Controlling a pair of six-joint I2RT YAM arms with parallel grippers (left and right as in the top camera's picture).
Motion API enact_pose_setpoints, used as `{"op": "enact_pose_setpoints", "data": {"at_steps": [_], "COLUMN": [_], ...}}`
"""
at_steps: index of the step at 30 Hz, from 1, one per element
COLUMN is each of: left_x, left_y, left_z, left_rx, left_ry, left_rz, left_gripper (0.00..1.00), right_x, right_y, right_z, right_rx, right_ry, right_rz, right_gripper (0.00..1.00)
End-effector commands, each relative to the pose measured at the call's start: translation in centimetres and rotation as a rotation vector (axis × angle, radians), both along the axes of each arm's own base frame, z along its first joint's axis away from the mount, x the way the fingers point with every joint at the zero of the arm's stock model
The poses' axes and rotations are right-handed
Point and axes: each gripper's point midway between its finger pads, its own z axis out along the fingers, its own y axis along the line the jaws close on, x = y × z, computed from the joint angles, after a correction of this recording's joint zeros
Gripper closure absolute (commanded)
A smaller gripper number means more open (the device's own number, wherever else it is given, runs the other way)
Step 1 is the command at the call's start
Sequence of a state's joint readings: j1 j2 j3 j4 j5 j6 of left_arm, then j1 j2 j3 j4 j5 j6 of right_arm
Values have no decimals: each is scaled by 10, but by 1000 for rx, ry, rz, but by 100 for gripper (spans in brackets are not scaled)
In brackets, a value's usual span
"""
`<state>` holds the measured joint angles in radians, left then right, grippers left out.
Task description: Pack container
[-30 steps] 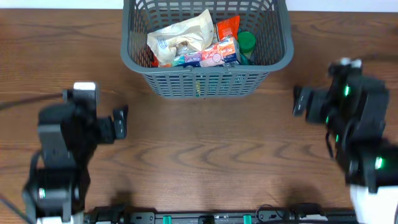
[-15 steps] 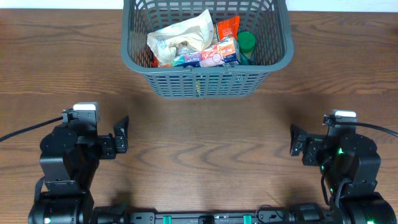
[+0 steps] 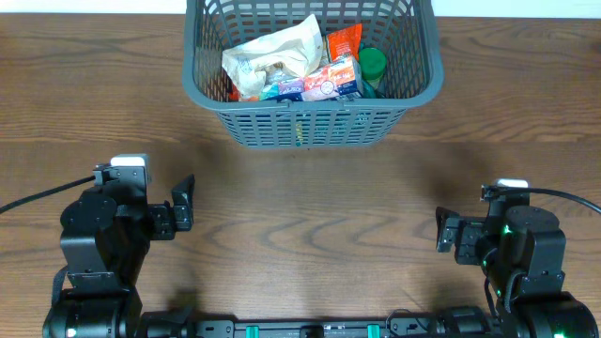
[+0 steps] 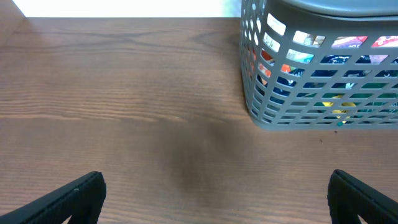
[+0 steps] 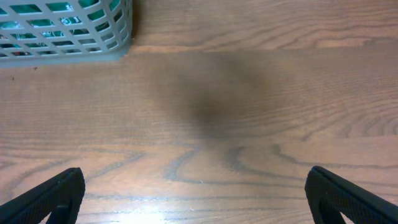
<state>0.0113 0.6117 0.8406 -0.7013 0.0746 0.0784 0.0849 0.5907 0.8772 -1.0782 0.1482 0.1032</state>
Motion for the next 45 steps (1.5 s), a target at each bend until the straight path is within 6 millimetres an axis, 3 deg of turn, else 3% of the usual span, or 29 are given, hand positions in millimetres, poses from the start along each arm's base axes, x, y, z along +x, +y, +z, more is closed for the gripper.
{"op": "enact_pose_setpoints", "data": {"at_steps": [1,3,7,11,16,20,23,30,37,45], "left_x": [0,0,0,0,0,0,0,0,0,0], "left_y": [2,2,2,2,2,2,2,2,2,2], "left_z": [-3,-4,-3,-3,-3,-3,-3,-3,-3,-3], "left_rx": [9,9,9,9,9,9,9,9,10,9], "left_ry": [9,10,9,9,9,9,9,9,9,9], "left_rz": [6,6,6,6,6,6,6,6,7,6], "left_gripper": [1,1,2,1,1,1,1,1,2,1], "right_x": [-3,-7,-25,-29,3,36,47,52,46,46], "right_y": [1,-6,7,10,15,20,24,26,26,27], "right_z": [-1,7,21,18,-13,-15,-14,-39,-65,-65], "right_rx": [5,-22,52,72,84,81,42,-94,-106,-104], "right_ry": [-5,-49,-187,-339,-464,-626,-711,-687,-601,-603], "right_rz": [-5,-19,42,61,71,96,129,199,215,220], "right_gripper": [1,1,1,1,1,1,1,1,1,1]}}
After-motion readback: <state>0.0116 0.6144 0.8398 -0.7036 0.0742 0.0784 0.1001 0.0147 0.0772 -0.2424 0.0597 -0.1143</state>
